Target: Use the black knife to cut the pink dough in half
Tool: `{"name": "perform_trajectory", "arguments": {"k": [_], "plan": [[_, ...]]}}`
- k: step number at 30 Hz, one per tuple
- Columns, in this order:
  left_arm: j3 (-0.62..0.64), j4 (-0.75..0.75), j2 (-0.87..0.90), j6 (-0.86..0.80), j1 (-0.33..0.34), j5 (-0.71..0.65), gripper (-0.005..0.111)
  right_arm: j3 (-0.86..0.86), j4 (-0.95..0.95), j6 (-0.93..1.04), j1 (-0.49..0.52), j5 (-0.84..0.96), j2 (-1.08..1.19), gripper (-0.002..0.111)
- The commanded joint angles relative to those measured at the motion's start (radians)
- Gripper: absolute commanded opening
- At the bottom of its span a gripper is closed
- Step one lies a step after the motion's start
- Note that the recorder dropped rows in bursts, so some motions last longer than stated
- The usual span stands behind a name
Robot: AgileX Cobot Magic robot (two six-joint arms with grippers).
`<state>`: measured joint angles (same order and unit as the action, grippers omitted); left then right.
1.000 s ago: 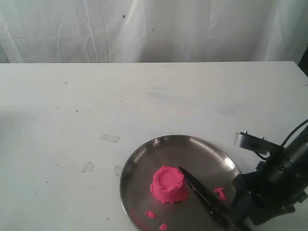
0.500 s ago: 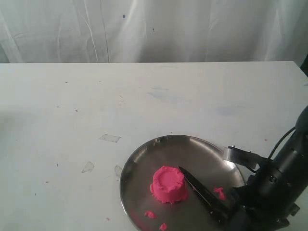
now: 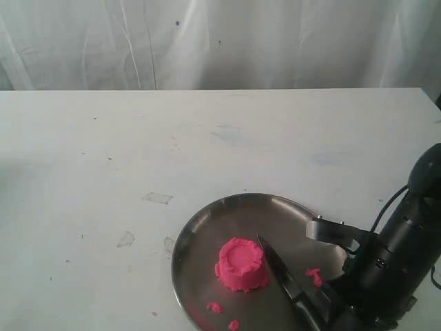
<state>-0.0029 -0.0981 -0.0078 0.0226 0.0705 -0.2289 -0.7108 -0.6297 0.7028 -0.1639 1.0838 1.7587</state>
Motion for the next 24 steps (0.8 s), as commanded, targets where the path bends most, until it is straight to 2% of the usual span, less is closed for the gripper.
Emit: {"name": "perform_trajectory", "arguments": {"k": [1, 9, 24], "plan": [[0.003, 0.000, 0.008, 0.000, -0.002, -0.003, 0.000, 0.002, -0.005, 0.008, -0.005, -0.022, 0.001, 0.000], [0.003, 0.000, 0.008, 0.000, -0.002, -0.003, 0.000, -0.036, 0.002, 0.008, -0.005, -0.039, -0.039, 0.000], [0.003, 0.000, 0.008, 0.000, -0.002, -0.003, 0.000, -0.081, -0.002, -0.029, -0.011, -0.040, -0.284, 0.000]]}}
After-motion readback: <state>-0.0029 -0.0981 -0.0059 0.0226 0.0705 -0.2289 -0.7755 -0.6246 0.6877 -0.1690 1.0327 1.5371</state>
